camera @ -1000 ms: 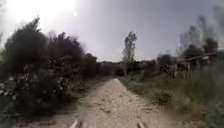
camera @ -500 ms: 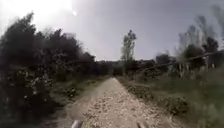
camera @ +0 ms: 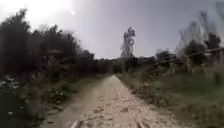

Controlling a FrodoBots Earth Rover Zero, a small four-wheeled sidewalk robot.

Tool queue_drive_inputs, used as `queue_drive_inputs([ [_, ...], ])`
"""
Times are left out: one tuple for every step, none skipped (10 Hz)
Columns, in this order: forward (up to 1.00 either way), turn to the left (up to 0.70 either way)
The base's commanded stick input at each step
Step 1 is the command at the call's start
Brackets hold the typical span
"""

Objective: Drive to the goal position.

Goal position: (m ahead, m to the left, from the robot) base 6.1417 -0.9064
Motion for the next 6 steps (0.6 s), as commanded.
queue_drive_inputs([
  [1.0,0.0],
  [1.0,0.0],
  [1.0,0.0],
  [1.0,0.0],
  [1.0,0.0],
  [1.0,0.0],
])
